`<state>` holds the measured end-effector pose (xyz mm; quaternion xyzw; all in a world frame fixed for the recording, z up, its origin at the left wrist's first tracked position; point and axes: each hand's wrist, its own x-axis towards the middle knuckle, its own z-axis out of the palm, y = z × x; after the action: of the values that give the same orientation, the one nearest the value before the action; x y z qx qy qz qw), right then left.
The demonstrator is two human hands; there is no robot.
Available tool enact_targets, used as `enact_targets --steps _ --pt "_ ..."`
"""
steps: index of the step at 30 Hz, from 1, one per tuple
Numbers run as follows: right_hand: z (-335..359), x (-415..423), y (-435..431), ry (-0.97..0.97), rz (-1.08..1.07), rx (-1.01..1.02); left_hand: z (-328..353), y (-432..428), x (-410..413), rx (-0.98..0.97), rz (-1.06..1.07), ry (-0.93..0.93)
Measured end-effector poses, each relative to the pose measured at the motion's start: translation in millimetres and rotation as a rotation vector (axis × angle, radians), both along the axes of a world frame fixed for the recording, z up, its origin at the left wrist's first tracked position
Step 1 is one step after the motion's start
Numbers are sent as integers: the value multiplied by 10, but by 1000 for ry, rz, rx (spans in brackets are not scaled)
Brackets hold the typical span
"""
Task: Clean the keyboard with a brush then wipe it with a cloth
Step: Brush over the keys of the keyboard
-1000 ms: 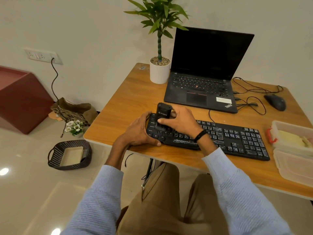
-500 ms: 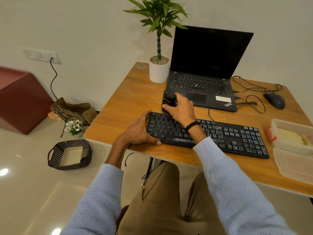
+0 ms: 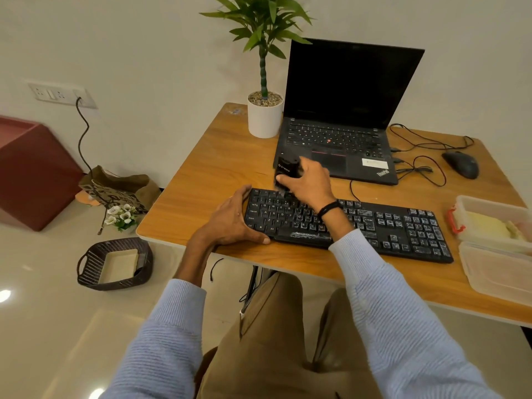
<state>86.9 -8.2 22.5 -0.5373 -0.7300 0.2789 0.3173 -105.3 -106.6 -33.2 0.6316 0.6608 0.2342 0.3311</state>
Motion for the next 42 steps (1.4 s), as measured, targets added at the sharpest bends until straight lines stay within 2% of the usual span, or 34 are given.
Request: enact_targets --steps 2,4,6,8,10,12,14,15,18,20,23,27,29,32,38,42 --pt "-13 16 -42 -69 -60 74 3 -1 6 11 -1 3" --pt "-23 35 -66 -115 -4 66 3 -1 2 11 6 2" --pt "29 89 -65 -62 31 -6 -5 2 -5 -1 5 -7" --pt "44 151 -33 -27 -62 16 -9 4 -12 -9 6 -6" --pt "19 199 -56 -69 -151 66 -13 11 -4 -9 7 -1" --pt "-7 210 -77 -76 -96 19 -17 12 -4 -7 12 2" --pt "19 220 -91 26 -38 -57 -18 16 -12 -10 13 -3" --pt "40 221 -101 59 -60 -48 -21 17 -16 -9 11 -1" --pt "30 230 -121 -39 -213 98 -19 16 -11 -15 4 9" --pt "7 229 -148 -81 -130 49 -22 16 -11 -13 12 17" --pt "36 289 -132 18 -9 -71 -19 18 -12 -13 17 21" --pt "53 397 -133 16 -128 67 -23 13 -8 -16 15 23" --pt "13 420 -136 31 -133 70 -2 15 -4 -22 0 13" --pt "-7 438 -166 22 -69 49 68 38 42 -40 -31 -10" --pt "5 453 -189 -24 33 69 163 182 247 -25 -132 215" --pt "-6 484 -163 -74 99 15 171 198 232 -72 -115 200"
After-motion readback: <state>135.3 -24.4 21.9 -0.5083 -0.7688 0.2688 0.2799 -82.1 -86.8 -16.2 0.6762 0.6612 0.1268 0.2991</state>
